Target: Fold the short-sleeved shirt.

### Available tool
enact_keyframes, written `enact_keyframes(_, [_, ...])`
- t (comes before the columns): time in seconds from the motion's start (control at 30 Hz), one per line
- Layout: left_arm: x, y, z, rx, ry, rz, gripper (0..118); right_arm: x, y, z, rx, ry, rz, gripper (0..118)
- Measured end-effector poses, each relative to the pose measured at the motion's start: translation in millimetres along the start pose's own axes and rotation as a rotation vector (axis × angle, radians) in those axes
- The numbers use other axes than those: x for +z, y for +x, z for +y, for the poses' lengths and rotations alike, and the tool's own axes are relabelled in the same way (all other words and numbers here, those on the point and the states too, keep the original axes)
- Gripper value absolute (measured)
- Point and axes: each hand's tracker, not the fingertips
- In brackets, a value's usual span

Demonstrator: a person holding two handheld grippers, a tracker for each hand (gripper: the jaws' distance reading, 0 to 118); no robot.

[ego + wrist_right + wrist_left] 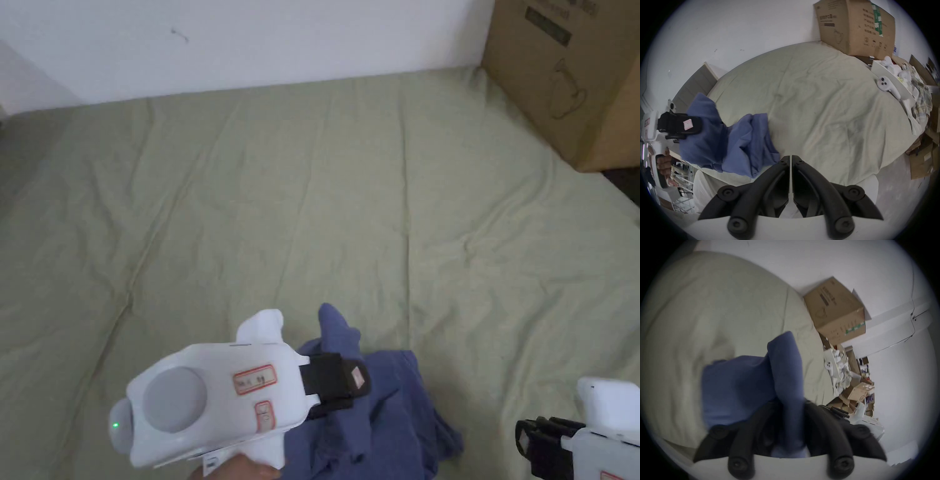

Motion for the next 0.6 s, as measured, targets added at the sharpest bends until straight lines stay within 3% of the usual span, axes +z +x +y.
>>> enact_keyframes(0.03, [-21.5, -1.0, 1.3, 0.002, -0.033, -0.010, 40, 0.7, 6.6, -1.1, -0.016, -0.002, -0.007, 3])
enact_keyframes(0.1, [-46.3, 0.4, -1.4, 0.016, -0.124, -0.019, 115, 1.6, 14.4, -3.0, -0.043, -0.004, -0.019, 3])
enact_keyframes(0.13, [-53.4, -0.4, -2.4, -0.009, -0.153, 0.005, 117, 2.2, 18.6, -3.8, -0.053, -0.007, -0.024, 3])
enact_keyframes(0.2, [-53.0, -2.7, -7.2, 0.002, -0.087, 0.065, 104, 4.4, 24.1, -5.9, -0.065, -0.004, -0.034, 3])
enact_keyframes(0.3, [-30.8, -10.2, -1.9, -0.017, -0.054, 0.102, 101, 4.2, 29.7, -7.3, -0.071, -0.008, -0.041, 3])
enact_keyframes(0.33, [-22.7, -13.8, -1.9, -0.022, -0.032, 0.104, 93, 3.3, 30.3, -7.3, -0.070, -0.009, -0.042, 3])
enact_keyframes(0.37, [-13.3, -17.6, -2.3, -0.023, 0.012, 0.112, 77, 1.8, 30.6, -7.5, -0.068, -0.012, -0.044, 3])
enact_keyframes(0.4, [-3.9, -21.7, -1.4, -0.033, 0.049, 0.126, 42, -0.3, 30.8, -7.5, -0.068, -0.013, -0.045, 3])
enact_keyframes(0.43, [1.2, -25.5, -0.8, -0.048, 0.065, 0.151, 15, -2.2, 31.0, -7.5, -0.071, -0.014, -0.045, 3])
enact_keyframes(0.47, [1.7, -30.4, -2.2, -0.062, 0.060, 0.182, 5, -4.6, 31.2, -7.2, -0.076, -0.015, -0.041, 3])
enact_keyframes(0.6, [-11.0, -42.7, -13.5, -0.089, -0.009, 0.230, 3, -10.7, 26.3, -5.4, -0.079, -0.024, -0.028, 3])
